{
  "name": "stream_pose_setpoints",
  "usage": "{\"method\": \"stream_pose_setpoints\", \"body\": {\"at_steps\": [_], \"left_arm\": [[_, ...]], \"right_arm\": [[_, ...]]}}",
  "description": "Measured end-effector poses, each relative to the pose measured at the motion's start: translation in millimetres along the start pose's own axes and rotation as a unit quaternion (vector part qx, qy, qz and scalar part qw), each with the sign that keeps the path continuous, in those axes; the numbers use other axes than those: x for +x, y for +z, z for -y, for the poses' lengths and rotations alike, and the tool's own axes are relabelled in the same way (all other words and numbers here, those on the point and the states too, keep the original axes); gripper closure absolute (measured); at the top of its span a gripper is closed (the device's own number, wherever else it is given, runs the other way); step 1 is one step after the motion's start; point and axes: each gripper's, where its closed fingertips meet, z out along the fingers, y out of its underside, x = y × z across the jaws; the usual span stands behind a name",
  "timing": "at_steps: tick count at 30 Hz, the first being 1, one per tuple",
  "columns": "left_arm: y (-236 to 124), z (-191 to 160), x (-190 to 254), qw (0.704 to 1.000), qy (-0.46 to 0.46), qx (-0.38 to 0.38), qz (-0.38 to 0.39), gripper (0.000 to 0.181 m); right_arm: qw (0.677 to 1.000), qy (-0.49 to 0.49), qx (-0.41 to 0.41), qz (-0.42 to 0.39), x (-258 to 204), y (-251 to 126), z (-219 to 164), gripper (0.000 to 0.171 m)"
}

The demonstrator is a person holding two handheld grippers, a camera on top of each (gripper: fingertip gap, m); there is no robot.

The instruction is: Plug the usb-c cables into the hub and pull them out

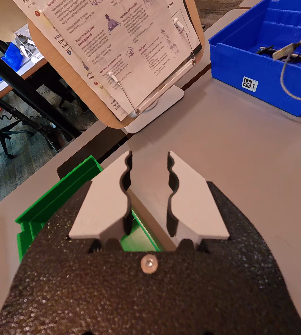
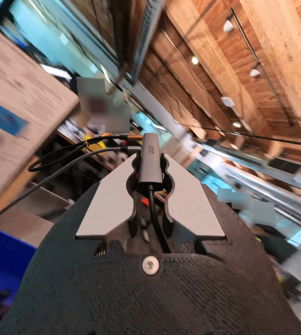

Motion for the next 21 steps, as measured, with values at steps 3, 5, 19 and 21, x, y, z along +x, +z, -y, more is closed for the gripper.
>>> {"method": "stream_pose_setpoints", "body": {"at_steps": [3,5,19,21], "left_arm": [[0.7,-2.2,-1.4,1.0,-0.001,-0.004,0.001,0.145],[0.9,-1.8,-2.1,1.0,-0.003,-0.003,0.001,0.145],[7.0,-1.5,11.7,1.0,0.017,-0.013,-0.012,0.144],[8.2,-2.8,13.0,1.0,0.021,-0.017,-0.012,0.144]], "right_arm": [[0.992,0.065,0.053,0.09,-10.8,-29.5,36.5,0.149],[0.991,0.07,0.074,0.09,-5.3,-43.1,51.9,0.149],[0.997,0.057,-0.003,0.048,10.3,-29.6,29.5,0.148],[0.998,0.049,-0.02,0.04,9.3,-18.6,17.5,0.149]]}}
